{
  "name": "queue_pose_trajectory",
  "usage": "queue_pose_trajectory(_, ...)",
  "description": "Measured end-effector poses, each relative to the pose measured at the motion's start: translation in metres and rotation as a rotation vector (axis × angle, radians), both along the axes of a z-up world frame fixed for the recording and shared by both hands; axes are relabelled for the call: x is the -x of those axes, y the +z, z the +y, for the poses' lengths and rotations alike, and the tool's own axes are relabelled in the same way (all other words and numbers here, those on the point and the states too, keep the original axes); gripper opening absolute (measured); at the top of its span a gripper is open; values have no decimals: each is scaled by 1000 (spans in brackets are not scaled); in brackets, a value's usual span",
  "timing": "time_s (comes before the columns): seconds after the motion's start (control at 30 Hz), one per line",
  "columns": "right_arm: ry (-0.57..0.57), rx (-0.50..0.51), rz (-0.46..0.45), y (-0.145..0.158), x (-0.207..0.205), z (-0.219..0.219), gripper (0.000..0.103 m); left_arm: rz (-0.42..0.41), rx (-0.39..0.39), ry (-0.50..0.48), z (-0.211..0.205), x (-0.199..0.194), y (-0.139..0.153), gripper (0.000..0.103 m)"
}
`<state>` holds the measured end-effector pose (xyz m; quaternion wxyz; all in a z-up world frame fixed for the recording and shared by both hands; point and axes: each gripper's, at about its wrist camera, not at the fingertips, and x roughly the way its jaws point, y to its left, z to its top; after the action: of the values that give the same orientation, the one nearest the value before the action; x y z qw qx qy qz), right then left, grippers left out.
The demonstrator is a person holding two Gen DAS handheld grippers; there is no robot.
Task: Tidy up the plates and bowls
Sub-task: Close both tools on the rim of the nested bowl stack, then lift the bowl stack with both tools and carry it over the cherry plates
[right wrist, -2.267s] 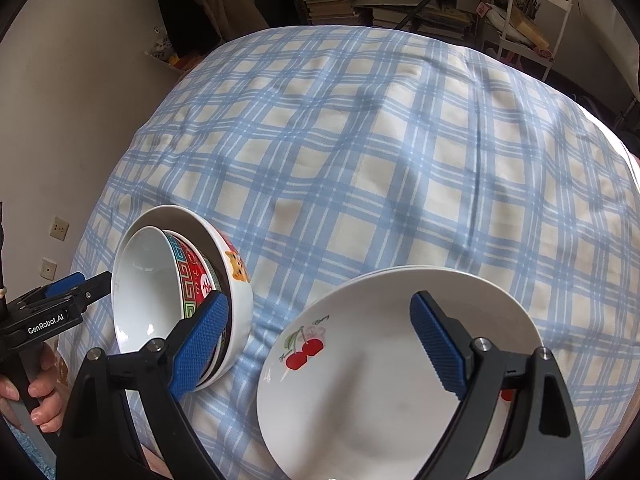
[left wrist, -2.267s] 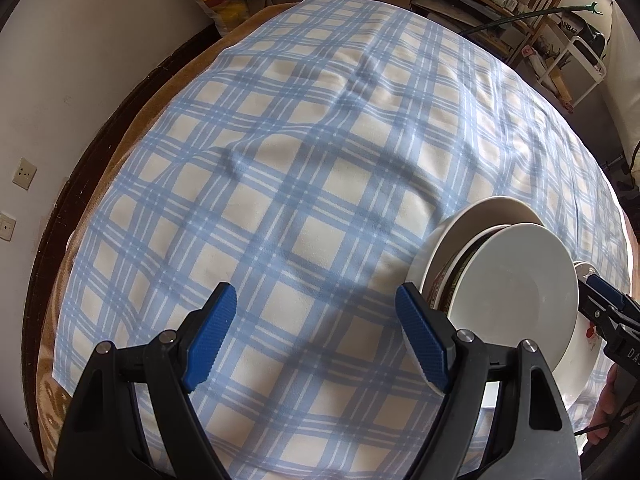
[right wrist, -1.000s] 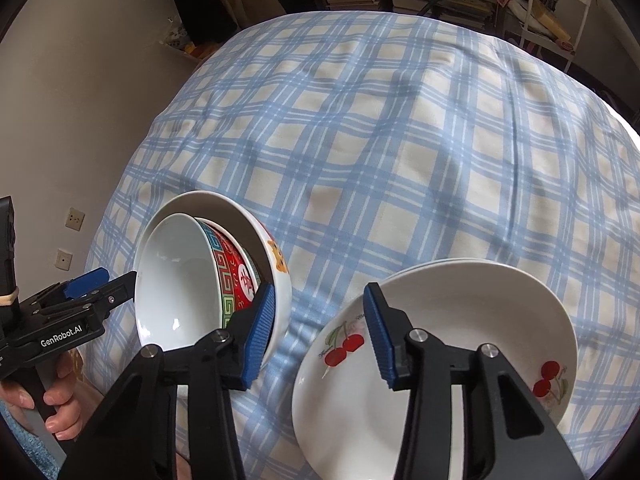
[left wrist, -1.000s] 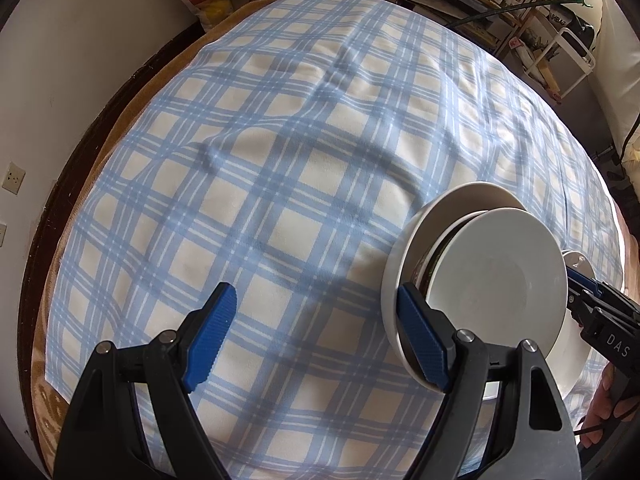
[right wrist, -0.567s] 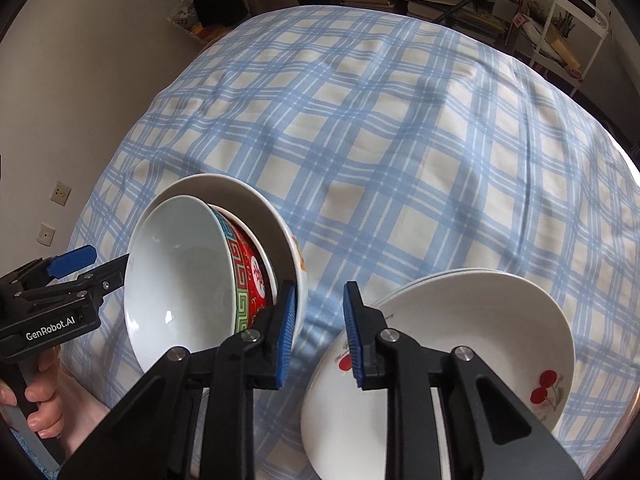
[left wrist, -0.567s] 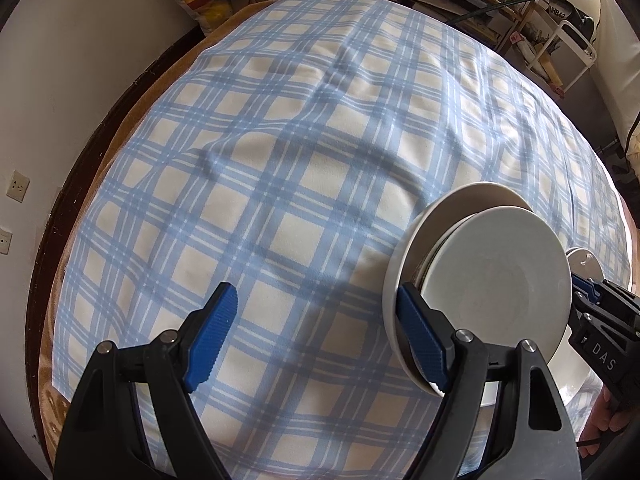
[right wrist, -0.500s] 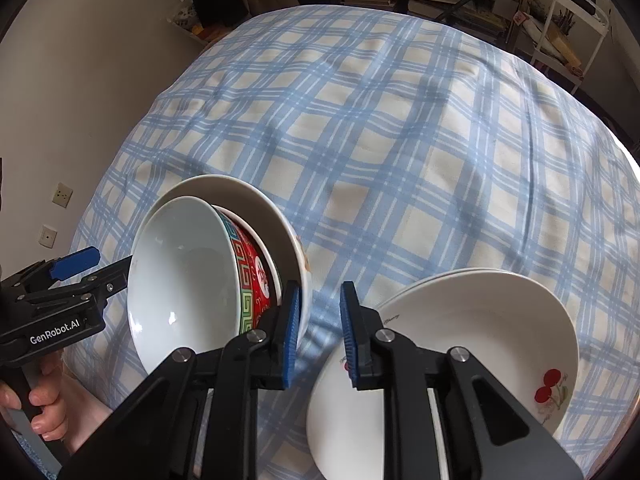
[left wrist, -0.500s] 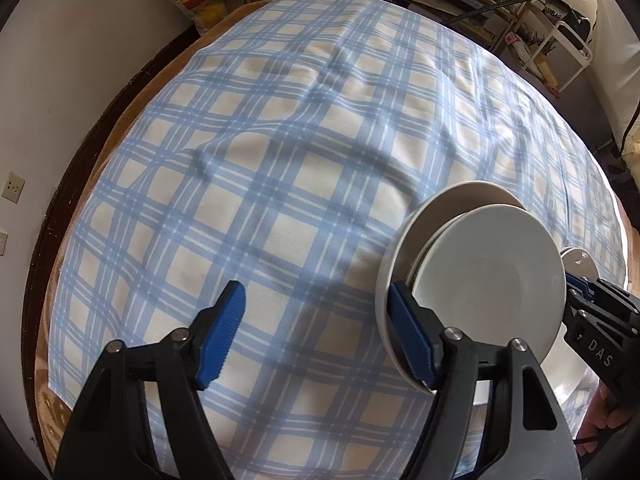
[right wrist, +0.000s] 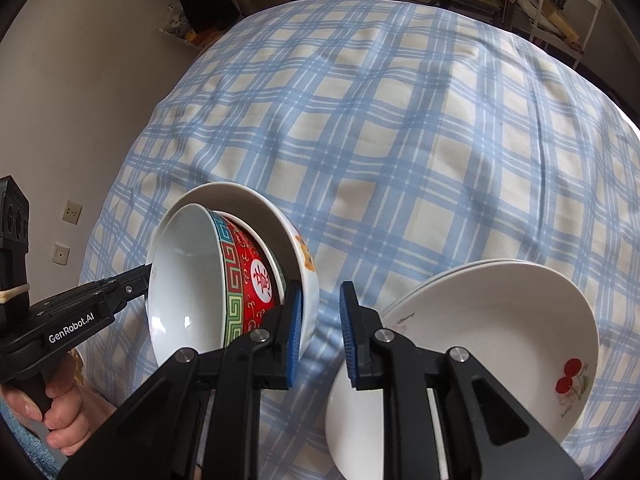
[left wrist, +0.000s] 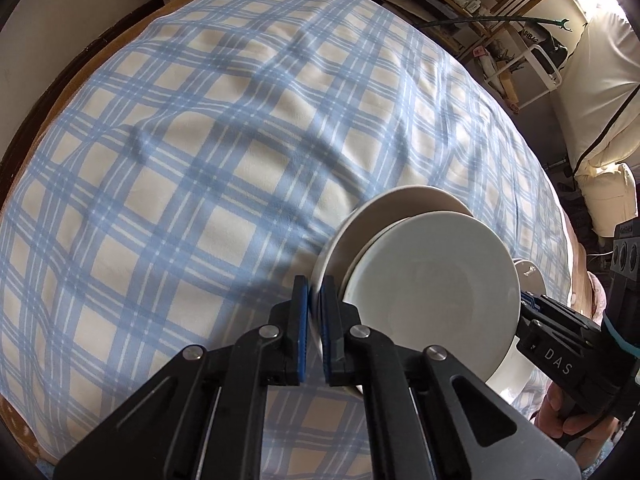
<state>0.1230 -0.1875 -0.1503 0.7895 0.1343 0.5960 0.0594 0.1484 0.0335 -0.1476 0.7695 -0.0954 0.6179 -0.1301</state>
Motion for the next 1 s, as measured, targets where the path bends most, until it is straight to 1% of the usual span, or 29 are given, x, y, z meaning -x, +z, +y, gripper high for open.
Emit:
queue_pose_trajectory(0.03,2,-2,1,0,0,1,17,3,3,1,0,0,0,4)
queue_pose_trajectory(0.1,1,-9,6,-1,0,4,10,2,0,0,0,-1,-1,4)
queue_pose_trajectory(0.23,-21,-12,14,0,-1,5,10,4,9,7,2,-1,-2,4)
queue_pose_trajectory(0.33,-43,-26,21,-1,-1,3,10,-1,-3,3,3,-1,-1,4)
queue_pose_trajectory(0.5,-38,-18,30,0,-3,4,10,-8,-27,4,-3,-1,-1,4)
queue_pose_trajectory(0.63,-66,-35,39,-2,-4,2,10,-2,-10,12,-1,-2,-3,4)
queue_pose_trajectory(0.73,-54,-17,38,0,-4,5,10,-2,-7,14,-1,-2,-3,4)
queue_pose_trajectory(0.83,-67,-17,34,0,-3,5,10,-4,-5,17,1,-1,-3,4)
queue_pose_trajectory(1.0,-51,-6,17,4,0,7,10,-21,-47,-6,-4,2,3,3)
